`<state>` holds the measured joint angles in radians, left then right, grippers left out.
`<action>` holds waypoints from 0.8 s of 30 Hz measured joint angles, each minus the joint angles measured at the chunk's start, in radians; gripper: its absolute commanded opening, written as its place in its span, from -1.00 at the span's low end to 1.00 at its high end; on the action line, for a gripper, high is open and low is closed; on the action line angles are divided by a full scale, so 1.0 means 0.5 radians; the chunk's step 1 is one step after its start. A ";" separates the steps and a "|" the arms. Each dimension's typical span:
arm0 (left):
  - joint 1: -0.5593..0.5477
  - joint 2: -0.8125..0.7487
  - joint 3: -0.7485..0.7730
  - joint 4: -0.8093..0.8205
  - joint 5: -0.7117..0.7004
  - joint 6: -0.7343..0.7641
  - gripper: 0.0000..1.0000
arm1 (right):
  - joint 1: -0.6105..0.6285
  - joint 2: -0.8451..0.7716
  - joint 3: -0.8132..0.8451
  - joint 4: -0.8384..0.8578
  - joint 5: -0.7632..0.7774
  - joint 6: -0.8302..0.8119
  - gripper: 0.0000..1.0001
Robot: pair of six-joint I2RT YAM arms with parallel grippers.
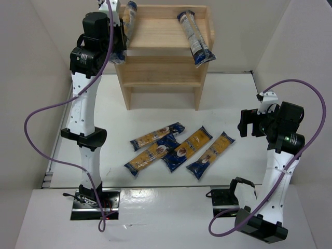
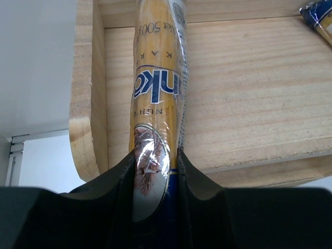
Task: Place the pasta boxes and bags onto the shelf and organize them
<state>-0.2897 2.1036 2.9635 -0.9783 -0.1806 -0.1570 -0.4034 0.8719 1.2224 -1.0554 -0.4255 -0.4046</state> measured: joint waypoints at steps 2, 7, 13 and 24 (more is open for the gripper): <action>0.000 -0.013 -0.011 -0.010 -0.002 0.001 -0.36 | 0.000 -0.003 0.000 0.000 0.000 0.000 1.00; 0.000 -0.049 -0.036 -0.061 -0.002 0.001 -0.29 | 0.000 -0.016 0.000 0.000 0.000 0.000 1.00; 0.000 -0.072 -0.048 -0.105 -0.002 0.006 -0.21 | 0.000 -0.024 0.000 0.000 0.000 0.000 1.00; 0.000 -0.074 -0.047 -0.087 -0.003 0.047 -0.05 | 0.000 -0.040 0.000 0.000 0.000 0.000 1.00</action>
<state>-0.2897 2.0666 2.9402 -1.0218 -0.1822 -0.1337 -0.4034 0.8516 1.2224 -1.0554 -0.4255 -0.4046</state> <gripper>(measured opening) 0.477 0.999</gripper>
